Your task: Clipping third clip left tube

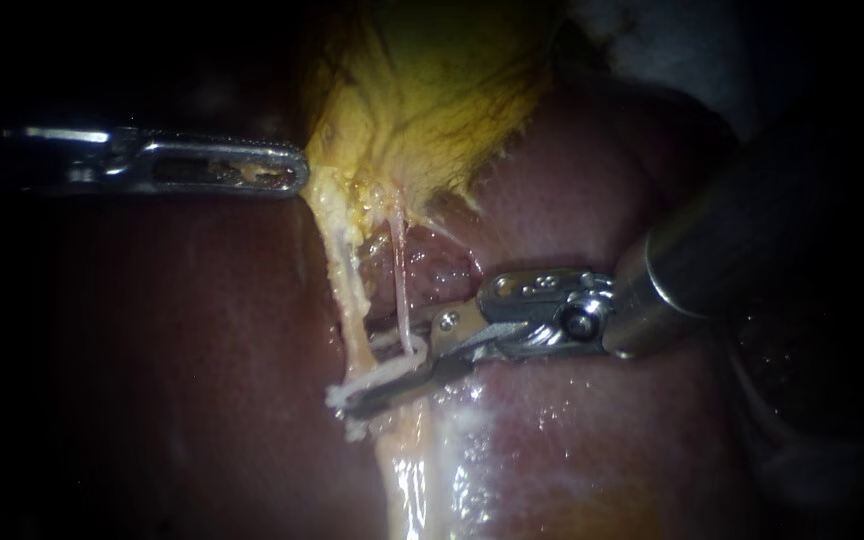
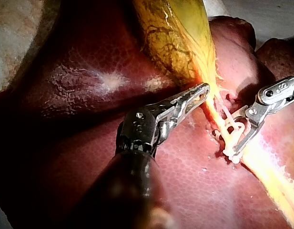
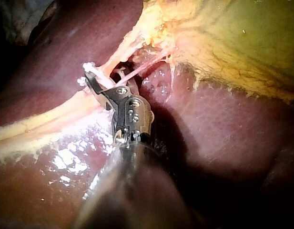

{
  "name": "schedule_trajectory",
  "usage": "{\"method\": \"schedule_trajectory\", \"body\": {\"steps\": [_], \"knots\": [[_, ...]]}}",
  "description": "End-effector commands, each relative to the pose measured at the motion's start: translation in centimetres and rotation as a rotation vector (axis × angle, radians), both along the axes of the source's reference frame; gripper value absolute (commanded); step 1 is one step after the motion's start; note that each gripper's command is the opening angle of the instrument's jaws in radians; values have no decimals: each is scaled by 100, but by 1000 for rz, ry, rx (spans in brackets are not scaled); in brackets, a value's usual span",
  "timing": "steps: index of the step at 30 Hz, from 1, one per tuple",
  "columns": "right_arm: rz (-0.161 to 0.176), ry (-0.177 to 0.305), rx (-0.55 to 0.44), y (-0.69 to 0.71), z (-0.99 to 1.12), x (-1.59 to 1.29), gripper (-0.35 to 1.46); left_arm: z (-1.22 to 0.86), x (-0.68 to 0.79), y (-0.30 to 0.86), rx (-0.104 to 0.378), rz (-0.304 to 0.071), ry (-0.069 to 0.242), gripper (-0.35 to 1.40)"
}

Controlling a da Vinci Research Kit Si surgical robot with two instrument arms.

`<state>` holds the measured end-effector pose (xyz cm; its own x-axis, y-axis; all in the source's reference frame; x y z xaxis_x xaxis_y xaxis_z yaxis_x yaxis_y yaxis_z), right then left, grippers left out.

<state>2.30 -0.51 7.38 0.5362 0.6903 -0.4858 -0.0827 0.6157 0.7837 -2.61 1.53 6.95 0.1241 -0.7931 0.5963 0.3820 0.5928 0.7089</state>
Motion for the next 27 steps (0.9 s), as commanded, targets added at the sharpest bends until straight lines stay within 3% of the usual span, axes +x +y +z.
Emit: {"method": "schedule_trajectory", "body": {"steps": [1, 9, 22, 27], "knots": [[-1, 0, 0, 0, 0, -1, 48, 0, 0, 0, 0, 0, 0, -35], [15, -1, -9, 7, -7, -25, 50, 1, 0, 0, 0, 0, 0, -35], [22, -3, 1, 30, -21, -79, 51, 1, 1, 0, 0, 1, 0, -35], [37, 41, 11, 39, -30, -89, 52, 1, 2, 0, 0, 1, 0, -35]]}}
